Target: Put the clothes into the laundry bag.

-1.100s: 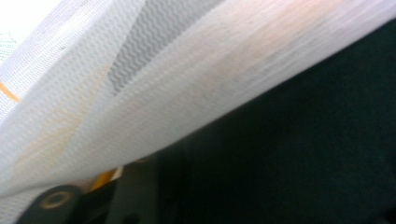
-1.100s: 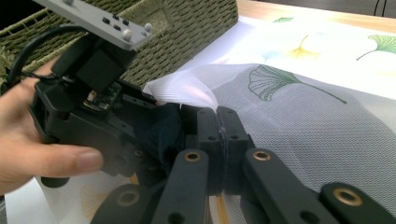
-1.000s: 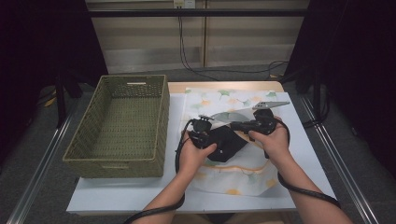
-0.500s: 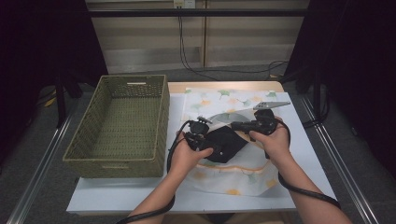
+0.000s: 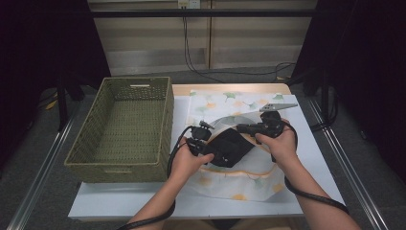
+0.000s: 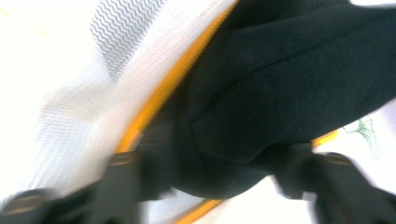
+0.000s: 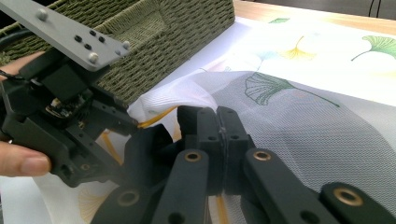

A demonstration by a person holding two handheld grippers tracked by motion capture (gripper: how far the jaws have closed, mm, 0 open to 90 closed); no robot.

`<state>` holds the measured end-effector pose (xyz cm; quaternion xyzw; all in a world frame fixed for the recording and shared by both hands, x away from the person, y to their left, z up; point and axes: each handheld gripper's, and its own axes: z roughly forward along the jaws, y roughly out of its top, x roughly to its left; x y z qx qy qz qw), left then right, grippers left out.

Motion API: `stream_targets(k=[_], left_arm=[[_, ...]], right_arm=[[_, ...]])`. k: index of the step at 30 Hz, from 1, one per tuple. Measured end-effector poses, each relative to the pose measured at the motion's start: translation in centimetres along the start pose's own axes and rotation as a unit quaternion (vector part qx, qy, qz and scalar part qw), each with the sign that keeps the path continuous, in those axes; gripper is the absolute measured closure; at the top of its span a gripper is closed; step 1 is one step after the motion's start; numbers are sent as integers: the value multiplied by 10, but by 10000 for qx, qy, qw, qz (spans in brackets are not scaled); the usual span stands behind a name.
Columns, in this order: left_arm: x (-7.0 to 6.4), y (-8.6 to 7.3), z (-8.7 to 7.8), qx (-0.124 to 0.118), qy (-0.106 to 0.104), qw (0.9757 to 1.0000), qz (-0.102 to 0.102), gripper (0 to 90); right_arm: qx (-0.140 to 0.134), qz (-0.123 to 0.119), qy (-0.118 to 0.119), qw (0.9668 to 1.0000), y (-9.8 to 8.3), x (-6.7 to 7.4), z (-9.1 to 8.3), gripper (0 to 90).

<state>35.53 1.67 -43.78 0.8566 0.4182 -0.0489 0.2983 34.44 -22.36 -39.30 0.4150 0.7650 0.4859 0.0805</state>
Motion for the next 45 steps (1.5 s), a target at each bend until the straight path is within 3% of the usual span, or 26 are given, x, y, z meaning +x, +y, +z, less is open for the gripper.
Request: stream_targets(k=[5,9,16,18,19,21,28,32,34,35,37,42,44,45], left_arm=[[-4,1,6,28,-59,10000,-58,690],[-9,4,9,-87,-51,9999,-67,758],[-13,11,19,-340,-31,9992,-198,786],[-16,12,21,-553,15,9981,-271,788],[-16,13,22,-568,56,9982,-194,788],[-17,15,24,-684,69,9972,-299,788],[-16,20,26,-860,221,9957,-250,789],[-16,23,25,-1091,343,9930,-288,790],[-15,24,23,-1259,578,9901,-237,796],[-14,25,23,-1341,608,9887,-281,797],[-10,25,23,-1356,571,9884,-376,798],[-8,26,22,-1606,843,9833,-178,799],[-6,27,23,-1761,847,9804,-247,797],[-5,27,23,-1755,879,9804,-171,796]], right_arm=[[6,-16,5,10000,0,0,0,900],[-9,-5,22,10000,-1,1,0,900],[-7,-32,42,10000,-1,1,0,900],[-10,-27,53,10000,0,2,0,900],[-15,-40,64,10000,0,2,0,900],[-1,-15,46,10000,-1,2,0,900],[5,56,34,10000,-5,-1,-1,900],[21,18,53,10000,-4,-2,-1,900],[29,12,50,10000,-4,-1,-1,900],[19,14,62,10000,-4,-1,-1,900],[31,6,72,10000,-5,-1,0,900],[56,36,67,10000,-7,-2,2,900],[80,26,76,9999,-7,-2,2,900],[109,53,79,9999,-8,-1,2,900]])
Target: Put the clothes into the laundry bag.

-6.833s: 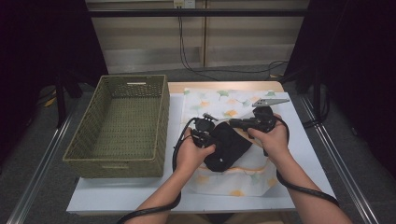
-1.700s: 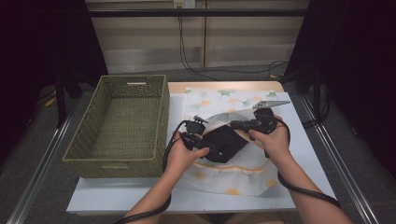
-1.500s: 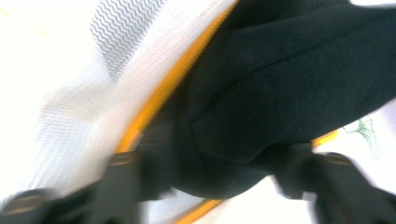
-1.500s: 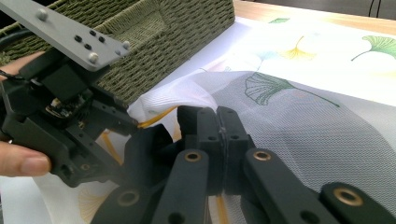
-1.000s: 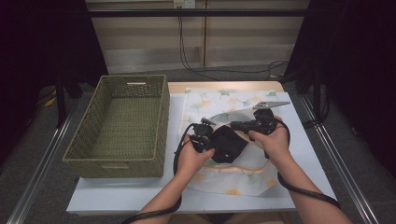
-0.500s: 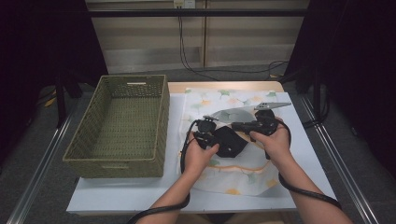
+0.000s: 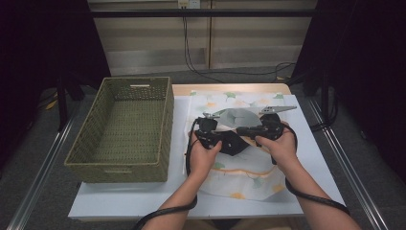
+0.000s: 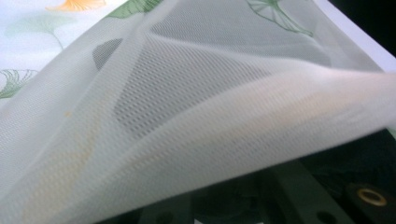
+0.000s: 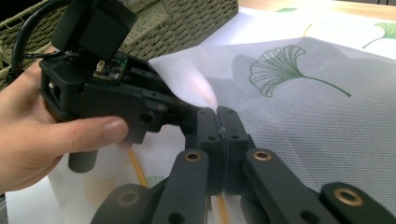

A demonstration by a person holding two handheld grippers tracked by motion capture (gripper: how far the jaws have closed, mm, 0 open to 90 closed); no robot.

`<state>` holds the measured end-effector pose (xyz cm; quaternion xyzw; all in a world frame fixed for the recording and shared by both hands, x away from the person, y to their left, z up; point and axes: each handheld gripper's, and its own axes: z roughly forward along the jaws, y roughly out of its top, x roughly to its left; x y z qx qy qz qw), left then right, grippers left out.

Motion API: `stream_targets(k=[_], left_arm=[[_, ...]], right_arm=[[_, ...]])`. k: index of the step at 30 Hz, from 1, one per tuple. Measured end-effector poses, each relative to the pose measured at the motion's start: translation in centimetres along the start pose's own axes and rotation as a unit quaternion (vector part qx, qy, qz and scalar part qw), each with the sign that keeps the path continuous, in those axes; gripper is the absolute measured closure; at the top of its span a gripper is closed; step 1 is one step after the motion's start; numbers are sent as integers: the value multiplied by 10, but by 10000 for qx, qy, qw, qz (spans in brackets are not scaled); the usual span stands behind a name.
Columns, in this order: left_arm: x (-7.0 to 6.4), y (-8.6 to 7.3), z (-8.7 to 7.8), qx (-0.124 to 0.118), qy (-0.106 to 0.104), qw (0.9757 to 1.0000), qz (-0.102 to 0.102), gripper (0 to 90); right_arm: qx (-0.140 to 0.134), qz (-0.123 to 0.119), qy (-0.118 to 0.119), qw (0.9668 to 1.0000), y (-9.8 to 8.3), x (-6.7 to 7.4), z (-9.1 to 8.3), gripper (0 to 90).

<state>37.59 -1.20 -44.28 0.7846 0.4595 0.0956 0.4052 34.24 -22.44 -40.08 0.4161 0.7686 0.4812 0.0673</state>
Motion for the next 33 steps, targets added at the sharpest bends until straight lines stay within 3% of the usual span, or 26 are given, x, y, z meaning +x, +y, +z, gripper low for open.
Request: stream_targets(k=[3,8,13,15,18,22,26,30,33], left_arm=[[3,-1,4,51,-33,9999,-103,782],[1,-3,4,308,-71,9995,69,690],[0,-2,0,395,-149,9990,178,617],[-1,-2,-1,353,-229,9991,75,576],[-2,-2,-5,375,-278,9989,85,535],[-4,1,-13,465,-281,9982,259,465],[-7,0,-21,465,-374,9978,296,464],[-9,-1,-26,632,-373,9965,396,486],[-7,0,-29,638,-405,9965,347,478]], right_arm=[[8,-2,0,10000,-1,-1,1,900],[24,8,-6,10000,-2,-2,1,900],[12,35,-32,10000,-2,-3,1,900],[-5,21,-50,10000,-3,-4,2,900],[-7,46,-76,10000,-4,-6,3,900],[-13,89,-137,9999,-3,-11,6,900],[-25,106,-158,9998,0,-15,8,900],[10,97,-184,9998,2,-18,11,900],[-8,105,-189,9998,3,-18,12,900]])
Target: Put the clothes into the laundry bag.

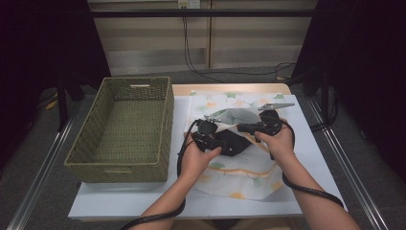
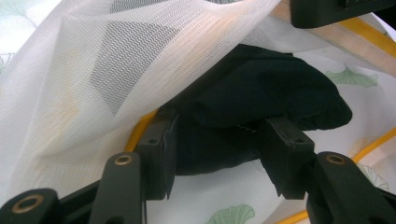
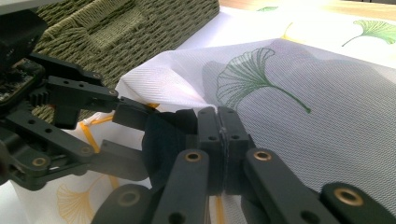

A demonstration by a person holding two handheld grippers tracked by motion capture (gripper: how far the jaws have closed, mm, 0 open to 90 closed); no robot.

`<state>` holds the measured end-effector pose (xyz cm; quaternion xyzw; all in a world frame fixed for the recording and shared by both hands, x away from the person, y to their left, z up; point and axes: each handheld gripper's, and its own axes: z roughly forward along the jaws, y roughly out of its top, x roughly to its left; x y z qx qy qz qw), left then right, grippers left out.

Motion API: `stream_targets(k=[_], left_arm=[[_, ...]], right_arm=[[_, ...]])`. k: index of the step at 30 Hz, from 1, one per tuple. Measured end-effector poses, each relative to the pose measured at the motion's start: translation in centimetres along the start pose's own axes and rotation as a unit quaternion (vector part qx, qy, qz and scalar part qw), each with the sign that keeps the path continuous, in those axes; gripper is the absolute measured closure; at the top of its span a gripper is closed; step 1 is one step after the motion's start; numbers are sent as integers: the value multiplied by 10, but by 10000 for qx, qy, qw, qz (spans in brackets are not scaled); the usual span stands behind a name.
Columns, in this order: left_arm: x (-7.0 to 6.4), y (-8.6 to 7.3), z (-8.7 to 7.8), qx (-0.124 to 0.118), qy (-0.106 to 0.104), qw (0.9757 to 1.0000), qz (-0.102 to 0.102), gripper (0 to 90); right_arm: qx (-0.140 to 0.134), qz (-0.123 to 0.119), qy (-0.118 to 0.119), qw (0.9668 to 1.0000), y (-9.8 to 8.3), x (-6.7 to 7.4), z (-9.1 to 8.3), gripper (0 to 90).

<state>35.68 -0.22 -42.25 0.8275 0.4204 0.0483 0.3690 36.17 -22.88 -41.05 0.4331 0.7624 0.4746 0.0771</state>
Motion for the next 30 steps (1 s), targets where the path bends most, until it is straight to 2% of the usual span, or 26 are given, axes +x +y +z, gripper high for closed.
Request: stream_targets(k=[3,5,7,10,11,13,15,16,17,18,19,22,24,25,28,30], left_arm=[[0,0,-2,46,10,10000,21,456],[-1,0,-2,30,16,10000,-36,456],[0,1,-5,64,-8,10000,58,455],[2,2,-8,149,-177,9997,-92,470],[1,2,-8,157,-143,9997,-79,477],[1,1,-9,221,-110,9997,-66,502],[1,0,-11,194,-128,9996,-128,586],[2,0,-12,288,-168,9994,-57,600],[1,0,-11,255,-180,9994,-145,623],[2,-1,-10,328,-222,9992,-102,623],[2,-1,-8,285,-180,9993,-180,630],[5,-4,-3,462,-251,9984,-190,749],[5,-6,1,515,-290,9981,-179,761],[5,-8,4,477,-294,9981,-250,766],[8,-11,12,529,-241,9981,-216,797],[8,-12,17,431,-137,9987,-243,805]], right_arm=[[3,5,-4,10000,0,0,0,900],[-9,-14,-8,10000,1,0,0,900],[-9,2,-2,10000,1,1,-2,900],[-5,-17,-18,10000,2,1,-2,900],[-4,-16,-23,10000,1,1,-3,900],[-1,-7,-14,10000,1,1,-2,900],[-14,-17,-17,10000,1,1,-2,900],[-13,-11,-18,10000,1,1,-2,900],[-11,-15,-26,10000,1,1,-2,900],[-11,-4,-37,10000,1,1,-3,900],[-19,-5,-39,10000,2,0,-3,900],[-19,-12,-50,10000,3,1,-3,900],[-13,-44,-44,10000,3,1,-3,900],[-8,-25,-45,10000,4,2,-3,900],[-10,-25,-44,10000,4,1,-3,900],[-12,-18,-40,10000,3,1,-3,900]])
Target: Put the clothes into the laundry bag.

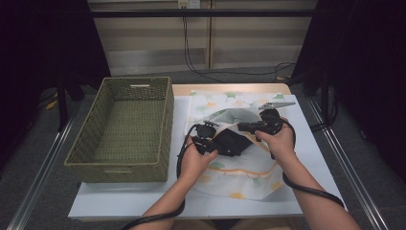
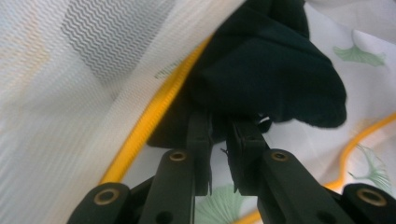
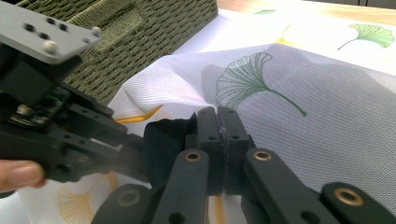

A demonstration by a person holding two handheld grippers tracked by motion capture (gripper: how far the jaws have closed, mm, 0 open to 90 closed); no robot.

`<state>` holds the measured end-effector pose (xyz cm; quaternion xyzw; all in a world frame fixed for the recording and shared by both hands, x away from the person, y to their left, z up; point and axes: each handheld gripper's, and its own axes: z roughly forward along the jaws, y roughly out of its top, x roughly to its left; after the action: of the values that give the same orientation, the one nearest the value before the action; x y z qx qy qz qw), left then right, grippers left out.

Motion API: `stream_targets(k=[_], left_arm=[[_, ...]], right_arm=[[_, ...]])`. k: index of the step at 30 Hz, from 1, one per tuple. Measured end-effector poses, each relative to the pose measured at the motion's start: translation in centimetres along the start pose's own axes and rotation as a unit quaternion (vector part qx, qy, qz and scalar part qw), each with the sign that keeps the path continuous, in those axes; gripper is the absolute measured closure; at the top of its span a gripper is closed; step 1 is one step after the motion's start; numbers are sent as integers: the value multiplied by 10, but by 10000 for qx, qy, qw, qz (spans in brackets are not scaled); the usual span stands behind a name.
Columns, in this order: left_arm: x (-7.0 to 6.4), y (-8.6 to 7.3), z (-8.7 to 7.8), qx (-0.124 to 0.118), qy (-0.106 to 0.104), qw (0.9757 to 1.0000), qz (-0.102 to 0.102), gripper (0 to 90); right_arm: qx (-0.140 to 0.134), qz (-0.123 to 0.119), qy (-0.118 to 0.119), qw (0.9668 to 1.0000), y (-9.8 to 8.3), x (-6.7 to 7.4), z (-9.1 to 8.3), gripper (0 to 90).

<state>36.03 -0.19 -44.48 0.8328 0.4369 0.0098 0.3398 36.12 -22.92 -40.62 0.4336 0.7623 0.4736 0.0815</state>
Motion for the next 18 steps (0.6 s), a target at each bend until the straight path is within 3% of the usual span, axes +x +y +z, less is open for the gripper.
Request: stream_targets(k=[9,14,16,18], left_arm=[[-2,2,14,-148,40,9999,-30,833],[-6,5,18,-453,69,9989,-18,870],[-7,5,21,-526,30,9986,-99,899],[-8,6,22,-638,142,9979,-35,900]], right_arm=[[2,6,20,10000,-2,1,-1,900],[4,9,32,10000,-3,2,-2,900],[3,3,40,10000,-3,2,-2,900],[6,-5,44,10000,-3,2,-2,900]])
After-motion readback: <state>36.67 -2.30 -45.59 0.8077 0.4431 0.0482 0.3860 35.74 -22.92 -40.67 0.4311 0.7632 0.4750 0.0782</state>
